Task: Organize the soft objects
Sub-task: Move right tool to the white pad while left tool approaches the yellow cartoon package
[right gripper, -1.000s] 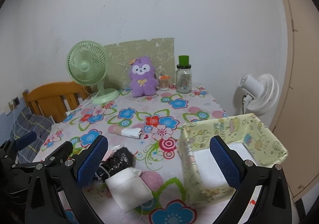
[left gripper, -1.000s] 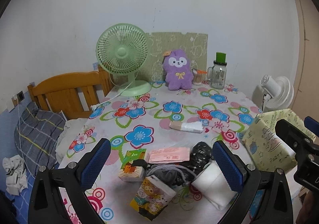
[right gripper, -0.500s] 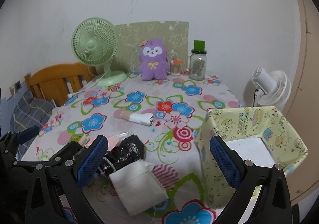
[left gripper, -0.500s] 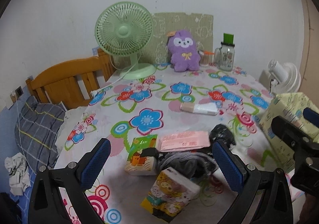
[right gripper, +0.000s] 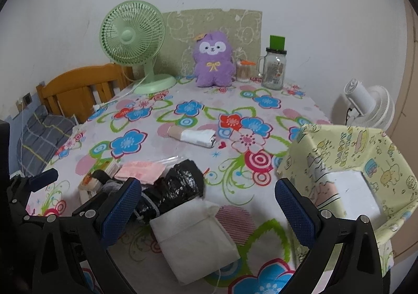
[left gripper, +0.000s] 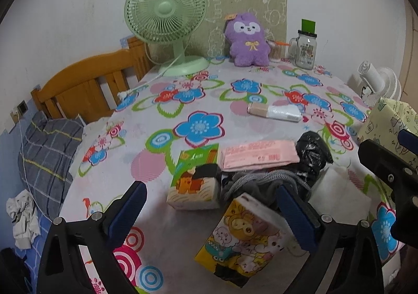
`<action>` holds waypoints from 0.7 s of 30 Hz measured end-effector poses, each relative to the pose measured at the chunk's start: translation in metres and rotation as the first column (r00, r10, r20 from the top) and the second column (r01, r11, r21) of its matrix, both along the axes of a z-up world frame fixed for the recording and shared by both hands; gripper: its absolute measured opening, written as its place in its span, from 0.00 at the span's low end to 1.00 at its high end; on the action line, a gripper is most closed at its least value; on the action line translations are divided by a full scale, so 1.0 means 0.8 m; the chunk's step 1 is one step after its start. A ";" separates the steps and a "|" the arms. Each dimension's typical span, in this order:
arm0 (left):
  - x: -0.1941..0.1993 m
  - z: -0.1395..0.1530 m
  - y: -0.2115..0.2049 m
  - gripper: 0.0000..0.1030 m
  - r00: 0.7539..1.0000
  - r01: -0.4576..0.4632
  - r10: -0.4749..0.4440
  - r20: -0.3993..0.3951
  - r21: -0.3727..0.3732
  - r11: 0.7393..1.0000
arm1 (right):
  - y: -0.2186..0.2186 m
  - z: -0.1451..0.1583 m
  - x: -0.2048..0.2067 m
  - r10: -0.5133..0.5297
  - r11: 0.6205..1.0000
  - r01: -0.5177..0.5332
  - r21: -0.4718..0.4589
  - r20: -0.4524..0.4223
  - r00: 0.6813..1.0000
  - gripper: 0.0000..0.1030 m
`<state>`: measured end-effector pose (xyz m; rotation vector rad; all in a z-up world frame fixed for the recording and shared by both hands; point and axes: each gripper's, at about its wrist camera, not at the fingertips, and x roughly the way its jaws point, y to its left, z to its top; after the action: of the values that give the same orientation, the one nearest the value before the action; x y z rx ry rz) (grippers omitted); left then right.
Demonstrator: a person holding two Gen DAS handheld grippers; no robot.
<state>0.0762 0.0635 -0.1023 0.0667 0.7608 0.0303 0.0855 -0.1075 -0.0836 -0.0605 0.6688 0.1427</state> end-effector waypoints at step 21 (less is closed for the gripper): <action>-0.017 -0.040 -0.003 0.97 0.995 0.042 -0.039 -0.095 0.025 0.999 | 0.022 -0.047 0.007 0.068 0.998 -0.068 0.002 -0.133 0.989 1.00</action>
<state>0.0629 0.0615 -0.1344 0.1093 0.8535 -0.0012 0.0908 -0.0899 -0.1215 -0.0769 0.8008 0.2129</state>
